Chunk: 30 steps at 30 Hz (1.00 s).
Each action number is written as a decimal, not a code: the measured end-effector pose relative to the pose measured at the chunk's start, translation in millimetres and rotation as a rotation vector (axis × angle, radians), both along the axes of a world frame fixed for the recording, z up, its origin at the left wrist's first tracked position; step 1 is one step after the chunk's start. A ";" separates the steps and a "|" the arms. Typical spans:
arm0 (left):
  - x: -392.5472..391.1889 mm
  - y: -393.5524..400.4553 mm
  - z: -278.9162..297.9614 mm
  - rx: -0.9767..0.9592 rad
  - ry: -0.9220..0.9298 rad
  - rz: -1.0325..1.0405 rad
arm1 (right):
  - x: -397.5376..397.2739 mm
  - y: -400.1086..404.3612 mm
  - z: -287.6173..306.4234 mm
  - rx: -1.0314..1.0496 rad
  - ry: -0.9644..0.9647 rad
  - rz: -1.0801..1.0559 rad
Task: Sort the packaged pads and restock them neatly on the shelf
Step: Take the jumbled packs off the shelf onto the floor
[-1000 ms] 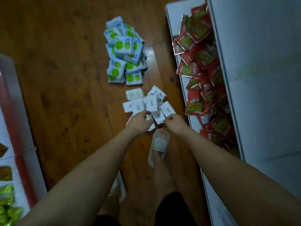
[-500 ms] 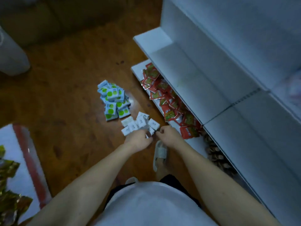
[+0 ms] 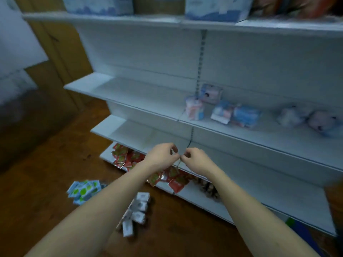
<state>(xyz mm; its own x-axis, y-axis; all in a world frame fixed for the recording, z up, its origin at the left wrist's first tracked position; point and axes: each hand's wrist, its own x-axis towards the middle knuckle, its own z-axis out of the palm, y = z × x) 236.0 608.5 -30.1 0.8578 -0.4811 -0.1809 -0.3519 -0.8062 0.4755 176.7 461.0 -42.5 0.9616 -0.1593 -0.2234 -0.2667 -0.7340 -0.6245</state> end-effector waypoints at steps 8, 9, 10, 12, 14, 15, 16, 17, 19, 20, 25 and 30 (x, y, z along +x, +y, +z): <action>-85.6 -143.4 49.1 -0.164 -0.089 -0.068 | -106.2 -139.7 44.4 -0.017 -0.094 -0.077; -99.7 -160.9 51.7 -0.177 -0.079 -0.072 | -122.3 -158.5 46.6 -0.025 -0.093 -0.093; -113.4 -178.7 52.9 -0.181 -0.073 -0.082 | -138.5 -177.4 48.8 -0.030 -0.093 -0.114; -137.9 -213.6 56.1 -0.185 -0.074 -0.109 | -166.2 -214.4 54.2 -0.046 -0.106 -0.160; -158.4 -246.1 60.6 -0.197 -0.079 -0.136 | -188.8 -248.3 60.6 -0.049 -0.125 -0.198; -167.7 -260.4 62.0 -0.194 -0.075 -0.152 | -198.6 -263.0 62.2 -0.046 -0.130 -0.215; -177.9 -275.9 62.9 -0.185 -0.070 -0.171 | -209.0 -277.9 63.6 -0.049 -0.127 -0.228; -185.8 -287.3 63.1 -0.175 -0.064 -0.186 | -216.5 -288.6 63.4 -0.051 -0.122 -0.235; -196.5 -308.3 62.8 -0.164 -0.058 -0.207 | -226.7 -306.5 61.3 -0.039 -0.129 -0.249; -199.3 -318.7 62.1 -0.164 -0.054 -0.209 | -229.9 -315.1 60.0 -0.024 -0.142 -0.259; -199.5 -364.5 54.0 -0.150 -0.035 -0.220 | -231.9 -354.3 48.0 0.017 -0.156 -0.321; -170.0 -407.1 44.7 -0.166 -0.006 -0.227 | -213.2 -402.9 36.2 -0.005 -0.129 -0.368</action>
